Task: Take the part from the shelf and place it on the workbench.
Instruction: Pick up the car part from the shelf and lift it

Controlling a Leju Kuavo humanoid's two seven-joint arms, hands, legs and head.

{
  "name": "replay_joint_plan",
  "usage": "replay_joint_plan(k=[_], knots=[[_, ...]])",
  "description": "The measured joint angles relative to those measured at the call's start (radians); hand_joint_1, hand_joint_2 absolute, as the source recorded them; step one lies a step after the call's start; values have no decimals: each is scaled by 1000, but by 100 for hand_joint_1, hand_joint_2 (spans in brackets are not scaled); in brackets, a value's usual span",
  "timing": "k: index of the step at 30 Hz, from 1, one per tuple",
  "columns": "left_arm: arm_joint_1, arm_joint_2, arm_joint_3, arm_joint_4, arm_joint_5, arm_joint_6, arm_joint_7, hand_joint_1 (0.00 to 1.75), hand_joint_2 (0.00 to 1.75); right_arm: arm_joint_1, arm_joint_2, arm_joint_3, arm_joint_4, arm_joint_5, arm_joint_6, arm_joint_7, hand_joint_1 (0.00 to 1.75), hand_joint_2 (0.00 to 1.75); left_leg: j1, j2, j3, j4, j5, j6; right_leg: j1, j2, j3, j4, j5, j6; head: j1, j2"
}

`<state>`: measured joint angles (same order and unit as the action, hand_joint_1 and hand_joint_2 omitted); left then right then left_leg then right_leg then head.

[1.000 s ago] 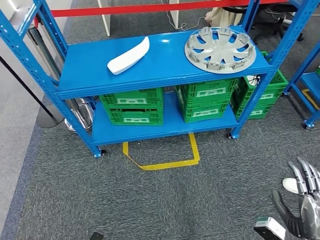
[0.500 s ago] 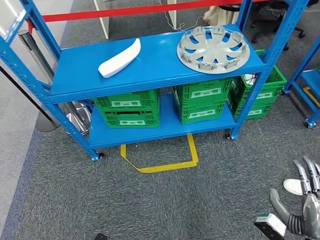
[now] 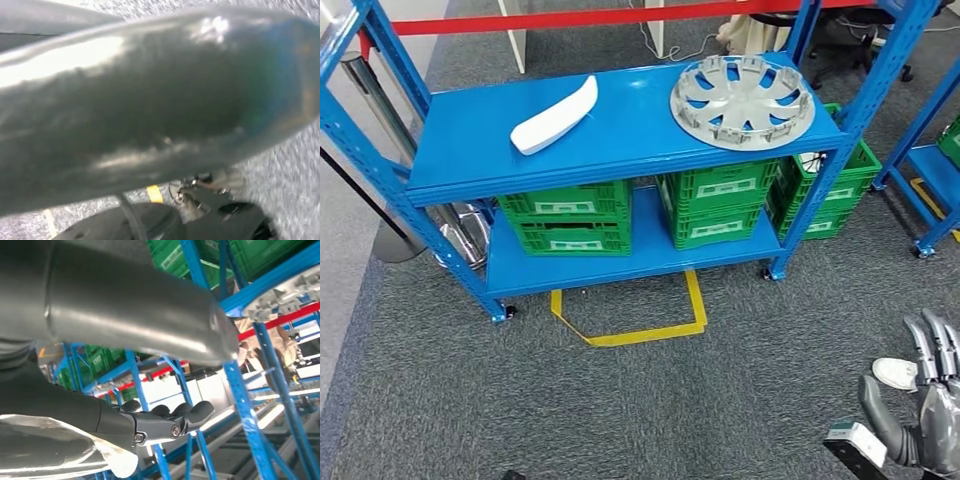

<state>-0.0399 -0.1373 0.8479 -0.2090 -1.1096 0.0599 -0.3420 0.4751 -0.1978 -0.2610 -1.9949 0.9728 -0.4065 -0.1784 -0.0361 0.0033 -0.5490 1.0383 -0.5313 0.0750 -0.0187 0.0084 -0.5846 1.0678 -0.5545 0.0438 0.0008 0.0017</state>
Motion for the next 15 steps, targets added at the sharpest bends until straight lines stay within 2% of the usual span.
replay_joint_plan(k=[2,4,5,6,7,8,9,10,11,13,15], knots=[[-2,0,0,0,0,-6,1,0,0,-3,0,-4,1,1,0,-3,0,0,9,1,20,-33,6,-6,2,-2,-30,55,-30,6,5,0],[-1,-2,0,0,0,-9,2,0,0,-4,0,-5,3,2,0,-4,0,0,9,0,29,-38,4,-6,3,-2,-91,167,-71,14,7,0],[0,-2,0,0,0,-9,4,0,0,-3,1,-5,5,2,1,-4,0,0,10,0,33,-38,1,-7,3,-3,-118,209,-75,17,7,0],[1,-2,0,0,0,-9,5,0,0,-3,1,-5,7,2,0,-4,0,0,10,0,40,-38,-4,-8,2,-3,-132,221,-60,20,7,0],[1,-3,0,0,0,-9,7,0,0,-3,1,-5,8,2,0,-4,0,0,10,0,49,-38,-10,-9,2,-4,-127,198,-28,21,7,0],[1,-3,0,0,-1,-9,9,0,0,-3,1,-5,9,3,0,-4,0,0,10,0,60,-38,-18,-10,3,-6,-107,142,17,22,8,0],[1,-3,0,0,-1,-9,10,0,0,-4,1,-5,10,3,0,-4,0,0,10,0,68,-38,-26,-13,3,-9,-81,85,48,19,7,0],[0,-4,0,1,-2,-9,11,0,0,-4,1,-5,11,3,0,-4,0,0,9,0,73,-36,-34,-17,5,-11,-52,32,66,15,7,0],[-1,-4,0,1,-2,-9,11,0,0,-5,1,-5,12,3,-1,-4,0,0,8,0,75,-34,-40,-21,7,-13,-33,-1,67,6,7,0],[-3,-5,0,1,-3,-10,12,0,0,-5,3,-6,13,4,-2,-5,0,0,7,2,74,-32,-48,-30,12,-12,-16,-23,50,-11,6,0],[-3,-4,0,1,-3,-14,13,0,0,-3,6,-6,14,5,-4,-7,0,0,8,3,79,-27,-59,-40,8,-9,-4,-33,43,-23,3,0]])
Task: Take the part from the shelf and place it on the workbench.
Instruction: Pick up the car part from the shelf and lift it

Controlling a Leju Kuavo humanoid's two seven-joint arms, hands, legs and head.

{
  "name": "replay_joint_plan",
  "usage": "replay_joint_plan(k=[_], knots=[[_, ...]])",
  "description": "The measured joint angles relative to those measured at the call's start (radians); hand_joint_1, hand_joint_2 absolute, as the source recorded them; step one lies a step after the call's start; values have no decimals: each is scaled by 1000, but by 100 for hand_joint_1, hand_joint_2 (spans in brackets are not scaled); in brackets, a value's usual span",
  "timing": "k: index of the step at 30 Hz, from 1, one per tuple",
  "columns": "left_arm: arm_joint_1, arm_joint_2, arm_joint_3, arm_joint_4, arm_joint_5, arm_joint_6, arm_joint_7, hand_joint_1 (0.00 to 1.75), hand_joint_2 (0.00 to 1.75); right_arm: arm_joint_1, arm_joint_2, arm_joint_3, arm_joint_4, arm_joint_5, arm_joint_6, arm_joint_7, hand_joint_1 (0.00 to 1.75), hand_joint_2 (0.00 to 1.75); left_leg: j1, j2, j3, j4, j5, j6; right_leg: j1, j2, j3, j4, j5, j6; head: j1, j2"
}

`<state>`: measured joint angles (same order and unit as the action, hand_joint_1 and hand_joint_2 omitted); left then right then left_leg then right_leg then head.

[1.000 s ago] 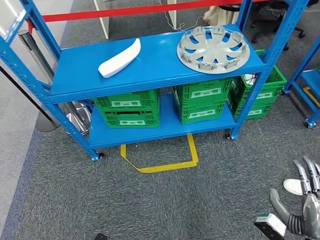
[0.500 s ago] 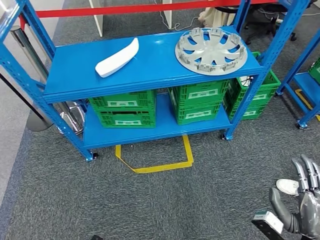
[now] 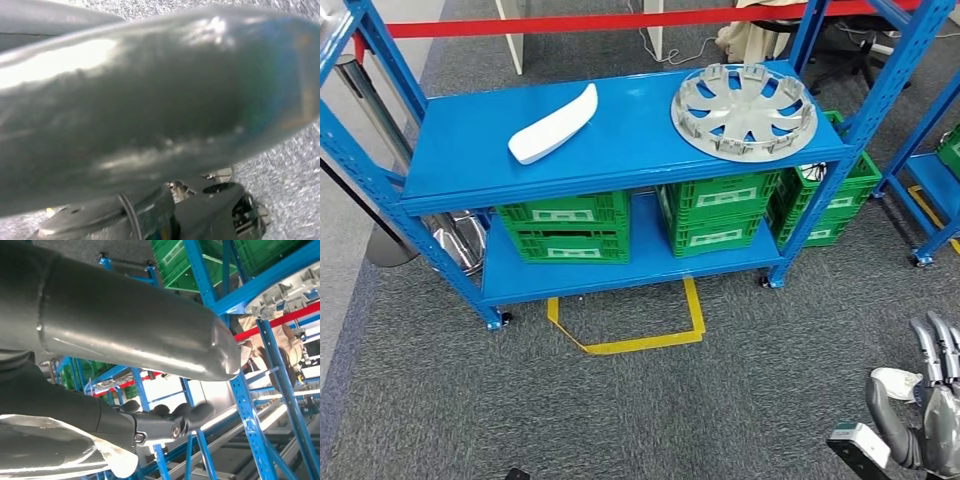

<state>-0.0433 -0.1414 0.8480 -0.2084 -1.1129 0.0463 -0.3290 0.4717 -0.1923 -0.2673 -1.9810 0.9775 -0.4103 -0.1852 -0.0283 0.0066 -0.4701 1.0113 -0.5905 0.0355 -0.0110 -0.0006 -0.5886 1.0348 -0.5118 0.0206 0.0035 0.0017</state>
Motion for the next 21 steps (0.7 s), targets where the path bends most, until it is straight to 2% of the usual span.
replay_joint_plan(k=[3,10,12,13,14,15,16,17,18,19,21], knots=[[-2,1,0,0,-1,-3,1,0,0,-1,2,1,0,0,-2,-4,0,0,2,-2,-16,49,-23,-15,-7,-1,24,-12,-8,-11,-7,0],[-3,1,0,0,-1,-4,1,0,0,-1,2,1,0,0,-2,-5,0,0,5,-3,-30,75,-32,-17,-7,-2,28,-13,-11,-14,-8,0],[-2,1,0,0,-1,-5,1,0,0,-2,3,2,0,1,-2,-7,0,0,10,-3,-74,150,-58,-23,-8,-2,35,-14,-18,-15,-7,0],[-1,1,0,0,-1,-6,1,0,0,-2,5,3,0,1,-2,-8,0,0,16,-3,-116,211,-71,-28,-9,-1,44,-14,-26,-14,-7,0],[2,1,0,0,-3,-7,1,0,0,-1,7,4,0,2,-3,-9,0,0,22,-3,-152,238,-45,-33,-12,2,65,-14,-42,-12,-7,0],[4,2,0,1,-6,-6,1,0,0,-1,9,7,0,3,-4,-9,0,0,25,-4,-159,203,-4,-31,-14,5,86,-17,-62,-3,-8,0],[7,2,0,1,-8,-4,1,0,0,-1,10,11,0,4,-7,-8,0,0,28,-5,-154,153,37,-24,-16,8,115,-26,-80,11,-9,0],[9,3,0,2,-10,-1,1,0,0,-2,11,16,0,4,-9,-6,0,0,28,-7,-124,73,78,-14,-19,9,137,-31,-95,23,-9,0],[9,3,0,2,-11,2,1,0,0,-4,11,19,0,3,-11,-4,0,0,27,-8,-94,24,80,-2,-18,8,139,-19,-102,34,-8,0],[8,3,0,2,-12,4,1,0,0,-7,11,21,0,2,-13,-1,0,0,28,-9,-74,7,75,6,-18,6,121,17,-105,38,-5,0],[7,3,0,2,-12,4,0,0,0,-10,11,23,1,1,-14,2,0,0,27,-9,-49,-6,63,14,-14,5,30,144,-132,36,0,0]])
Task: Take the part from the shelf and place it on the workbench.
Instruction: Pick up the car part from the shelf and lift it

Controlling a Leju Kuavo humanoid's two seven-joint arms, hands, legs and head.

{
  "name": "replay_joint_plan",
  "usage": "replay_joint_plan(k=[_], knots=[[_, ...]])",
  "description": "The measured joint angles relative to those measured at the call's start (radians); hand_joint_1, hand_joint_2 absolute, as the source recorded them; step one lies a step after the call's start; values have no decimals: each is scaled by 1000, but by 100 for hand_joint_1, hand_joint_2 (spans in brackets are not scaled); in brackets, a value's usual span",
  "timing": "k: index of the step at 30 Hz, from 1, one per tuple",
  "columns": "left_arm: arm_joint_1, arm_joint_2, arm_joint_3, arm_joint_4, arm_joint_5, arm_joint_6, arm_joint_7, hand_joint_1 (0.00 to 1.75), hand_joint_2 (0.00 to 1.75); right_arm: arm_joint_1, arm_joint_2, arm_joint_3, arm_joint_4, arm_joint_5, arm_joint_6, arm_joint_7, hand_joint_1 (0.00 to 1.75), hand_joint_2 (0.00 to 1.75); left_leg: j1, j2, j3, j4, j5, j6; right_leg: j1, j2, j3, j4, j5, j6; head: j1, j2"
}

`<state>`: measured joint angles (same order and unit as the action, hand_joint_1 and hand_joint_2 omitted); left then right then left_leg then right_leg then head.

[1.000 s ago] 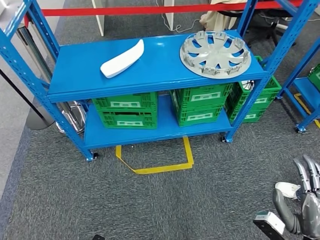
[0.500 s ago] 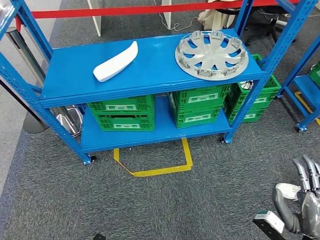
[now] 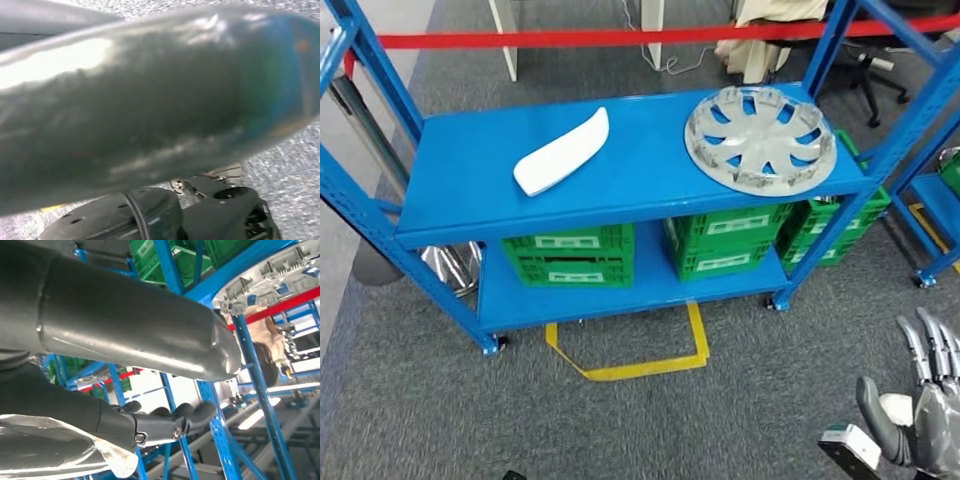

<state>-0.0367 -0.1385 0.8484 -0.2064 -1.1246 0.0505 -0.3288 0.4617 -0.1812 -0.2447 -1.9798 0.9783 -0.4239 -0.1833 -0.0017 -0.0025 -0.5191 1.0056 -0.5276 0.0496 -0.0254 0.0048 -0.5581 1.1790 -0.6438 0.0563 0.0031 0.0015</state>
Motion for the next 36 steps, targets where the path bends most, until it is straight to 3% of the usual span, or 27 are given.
replay_joint_plan(k=[2,3,4,6,8,11,12,14,16,18,19,22,23,24,27,28,31,32,33,34,36], knots=[[1,0,0,0,0,0,0,0,0,1,0,2,2,0,0,1,0,0,-4,-1,24,-3,-21,4,4,0,-91,83,-32,-2,2,0],[2,0,0,0,0,0,0,0,0,2,0,3,3,0,-1,2,0,0,-6,-1,41,-3,-34,5,5,0,-116,81,-29,-3,3,0],[4,0,0,0,0,1,0,0,0,3,0,4,3,0,-1,2,0,0,-7,-1,61,-3,-49,6,6,0,-128,50,-2,-6,3,0],[5,0,0,0,0,1,0,0,0,5,0,5,4,0,-2,2,0,0,-10,-1,99,-2,-81,3,9,-2,-128,-45,104,-14,2,0],[3,0,1,1,0,2,0,0,0,10,1,6,5,0,-3,4,0,0,-11,-2,121,-2,-109,-7,17,-5,-118,-94,168,-24,1,0],[-3,-1,2,2,0,4,1,0,0,13,1,6,4,1,-6,5,0,0,-10,-1,135,15,-113,-23,21,-4,-92,-103,160,-42,2,0],[-6,-1,2,2,0,5,1,0,0,13,2,5,3,1,-6,5,0,0,-9,-1,124,49,-105,-28,19,-4,-78,-110,154,-48,1,0],[-9,-1,3,2,0,5,1,0,0,13,2,6,2,2,-7,5,0,0,-5,-1,59,160,-112,-41,14,-4,-46,-126,140,-56,-1,0],[-7,-1,3,2,0,5,1,0,0,14,4,6,2,2,-7,5,0,0,0,-1,-25,262,-164,-51,12,-2,-16,-134,120,-57,-1,0],[-3,-1,4,2,0,5,1,0,0,15,5,6,2,2,-8,6,0,0,4,-1,-82,282,-197,-55,10,2,17,-135,94,-55,-1,0],[-1,-1,4,2,0,5,1,0,0,16,6,6,2,2,-8,6,0,0,5,-1,-94,255,-178,-55,9,4,36,-135,81,-53,-1,0],[3,0,5,2,0,5,1,0,0,17,7,6,2,2,-9,6,0,0,1,0,-102,121,-21,-44,5,5,78,-139,44,-44,0,0],[4,1,5,2,0,5,1,0,0,17,8,6,2,2,-9,7,0,0,-2,1,-103,95,15,-37,5,6,85,-144,35,-37,0,0],[4,1,6,3,0,6,1,0,0,17,8,6,2,2,-10,6,0,0,-5,1,-105,84,29,-30,5,7,95,-147,33,-30,1,0],[4,1,6,3,-1,10,1,0,0,16,10,4,1,1,-10,5,0,0,-4,-1,-81,51,36,-10,5,5,109,-139,38,-12,4,0],[3,1,6,3,-2,11,0,0,0,15,10,2,1,0,-11,4,0,0,-2,-1,-68,42,36,-5,5,4,97,-117,34,-9,6,0],[-2,0,6,3,-4,13,0,0,0,14,10,-1,2,0,-10,3,0,0,0,-2,-46,30,27,5,5,3,-10,33,-23,-2,14,0],[-2,-1,6,3,-5,13,0,0,0,15,10,-3,2,0,-10,3,0,0,0,-2,-41,29,21,6,5,3,-50,73,-41,1,16,0],[-1,-1,6,3,-5,14,0,0,0,16,10,-3,2,0,-10,2,0,0,0,-2,-33,29,13,7,4,3,-77,85,-42,3,17,0],[-1,-1,6,3,-6,14,0,0,0,16,10,-3,2,0,-10,1,0,0,1,-2,-23,29,5,5,4,2,-88,66,-20,5,18,0],[1,-2,7,3,-6,16,0,0,0,17,11,-4,2,-1,-10,0,0,0,3,-2,-1,29,-13,-2,0,0,-73,-34,74,9,19,0]])
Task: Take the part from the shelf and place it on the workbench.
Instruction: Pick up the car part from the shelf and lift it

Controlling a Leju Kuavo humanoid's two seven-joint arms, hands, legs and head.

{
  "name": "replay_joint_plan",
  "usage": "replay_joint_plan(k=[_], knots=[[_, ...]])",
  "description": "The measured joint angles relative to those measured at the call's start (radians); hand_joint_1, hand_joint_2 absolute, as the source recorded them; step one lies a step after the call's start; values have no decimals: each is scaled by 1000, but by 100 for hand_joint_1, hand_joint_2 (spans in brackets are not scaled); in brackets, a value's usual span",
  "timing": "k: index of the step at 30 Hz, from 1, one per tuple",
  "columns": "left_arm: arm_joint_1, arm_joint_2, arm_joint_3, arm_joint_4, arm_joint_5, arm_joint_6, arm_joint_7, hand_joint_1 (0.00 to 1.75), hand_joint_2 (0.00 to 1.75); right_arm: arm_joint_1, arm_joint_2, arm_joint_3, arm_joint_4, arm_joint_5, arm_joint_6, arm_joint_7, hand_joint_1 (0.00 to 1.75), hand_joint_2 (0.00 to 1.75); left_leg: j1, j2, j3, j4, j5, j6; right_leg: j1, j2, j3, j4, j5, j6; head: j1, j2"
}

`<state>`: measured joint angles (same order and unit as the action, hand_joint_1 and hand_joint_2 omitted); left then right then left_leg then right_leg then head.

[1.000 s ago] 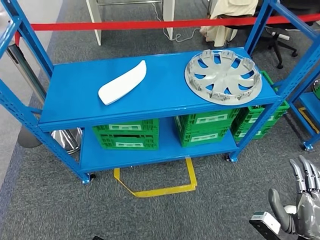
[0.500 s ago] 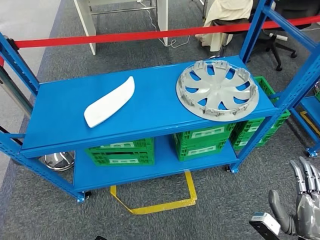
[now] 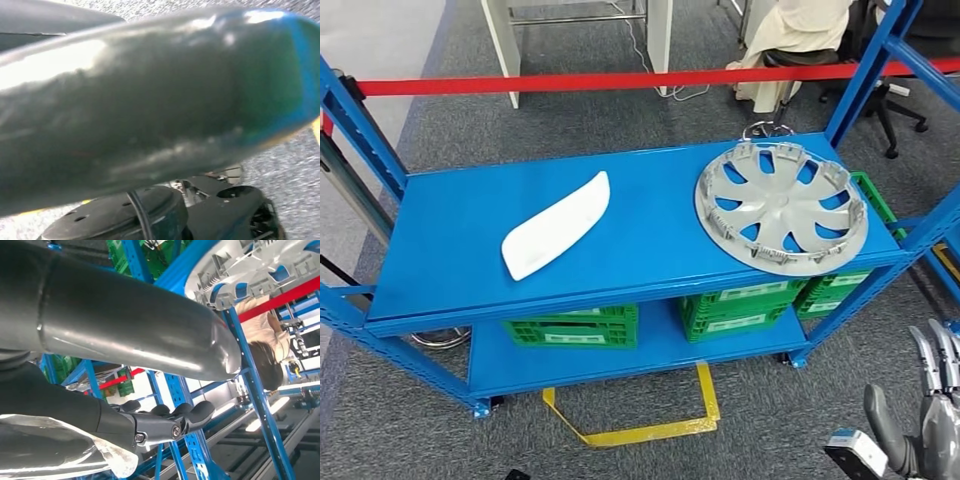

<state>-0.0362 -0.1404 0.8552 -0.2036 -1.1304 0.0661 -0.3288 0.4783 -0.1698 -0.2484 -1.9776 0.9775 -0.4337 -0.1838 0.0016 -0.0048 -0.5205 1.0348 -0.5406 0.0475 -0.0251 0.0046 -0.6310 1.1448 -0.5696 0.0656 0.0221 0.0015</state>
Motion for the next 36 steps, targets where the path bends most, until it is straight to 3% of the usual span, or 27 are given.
replay_joint_plan(k=[2,4,7,8,11,12,13,14,15,17,19,21,23,26,27,28,29,30,32,36], knots=[[-2,0,1,0,0,1,0,0,0,0,3,0,2,0,1,-2,0,0,-2,-1,16,1,-18,-13,0,-7,21,-76,41,-8,3,0],[-3,1,1,0,-1,3,1,0,0,2,5,0,2,0,1,-4,0,0,-5,-2,29,5,-29,-26,2,-11,28,-87,37,-28,4,0],[-5,2,2,0,-3,6,1,0,0,4,8,-1,2,3,2,-9,0,0,-3,0,29,41,-44,-39,0,-8,54,-89,47,-46,1,0],[-7,2,2,0,-4,6,1,0,0,4,9,-1,2,4,2,-10,0,0,-2,1,8,81,-60,-44,-1,-8,61,-91,45,-50,-1,0],[-7,1,2,0,-5,7,1,0,0,4,12,-1,2,5,2,-11,0,0,-1,1,-99,250,-131,-53,0,-7,71,-92,33,-59,-3,0],[-5,1,2,0,-6,7,1,0,0,4,13,-1,2,5,2,-12,0,0,-1,1,-124,274,-134,-52,1,-6,77,-92,27,-59,-3,0],[-3,1,2,0,-8,6,2,0,0,5,13,-1,2,5,2,-12,0,0,-2,1,-134,265,-113,-49,3,-4,85,-92,20,-59,-3,0],[-2,1,2,0,-9,6,1,0,0,5,14,-1,2,6,3,-12,0,0,-3,1,-130,224,-71,-43,4,-3,95,-92,13,-58,-3,0],[-2,2,3,0,-11,6,1,0,0,5,14,-1,2,6,4,-12,0,0,-7,1,-117,161,-18,-33,4,-3,101,-93,6,-57,-3,0],[-2,4,3,0,-12,5,1,0,0,3,16,-1,2,9,6,-14,0,0,-18,2,-94,67,35,-16,4,-4,113,-95,-4,-53,-1,0],[-1,4,4,0,-13,5,1,0,0,2,19,-2,3,13,10,-14,0,0,-26,2,-90,40,40,-7,3,-4,116,-101,-9,-46,0,0],[1,3,4,0,-13,6,1,0,0,1,20,-3,2,14,11,-14,0,0,-22,2,-77,17,54,-4,5,-5,121,-112,-15,-36,-3,0],[-1,3,4,0,-14,7,1,0,0,-2,20,-5,2,15,12,-14,0,0,-14,2,-57,-5,56,2,7,-6,109,-79,-37,-27,-1,0],[-5,0,4,0,-18,10,1,0,0,-3,20,-7,3,16,15,-12,0,0,-11,2,-41,-12,44,10,5,-5,-2,92,-99,-20,1,0],[-4,0,4,0,-19,11,1,0,0,-2,20,-7,5,16,17,-11,0,0,-12,2,-34,-12,38,11,5,-5,-36,130,-98,-18,1,0],[-3,-1,4,0,-20,11,1,0,0,-2,20,-8,6,16,17,-10,0,0,-12,2,-25,-12,30,10,5,-5,-52,133,-76,-16,1,0],[-2,-2,4,0,-21,12,1,0,0,-2,20,-8,7,17,18,-9,0,0,-11,1,-14,-12,21,9,4,-6,-47,96,-33,-15,1,0],[-1,-3,4,0,-21,12,1,0,0,-2,20,-8,8,17,19,-9,0,0,-11,1,-1,-12,11,6,3,-6,-27,33,16,-15,1,0],[-3,-5,4,0,-21,13,1,0,0,-5,20,-7,11,20,21,-8,0,0,-13,-1,15,-10,-7,-3,4,-6,18,-69,71,-19,2,0],[-7,-5,6,0,-21,21,2,0,0,-3,21,-7,16,26,27,-4,0,0,-14,-3,20,-8,-20,-19,7,-2,42,-100,66,-35,-3,0]])
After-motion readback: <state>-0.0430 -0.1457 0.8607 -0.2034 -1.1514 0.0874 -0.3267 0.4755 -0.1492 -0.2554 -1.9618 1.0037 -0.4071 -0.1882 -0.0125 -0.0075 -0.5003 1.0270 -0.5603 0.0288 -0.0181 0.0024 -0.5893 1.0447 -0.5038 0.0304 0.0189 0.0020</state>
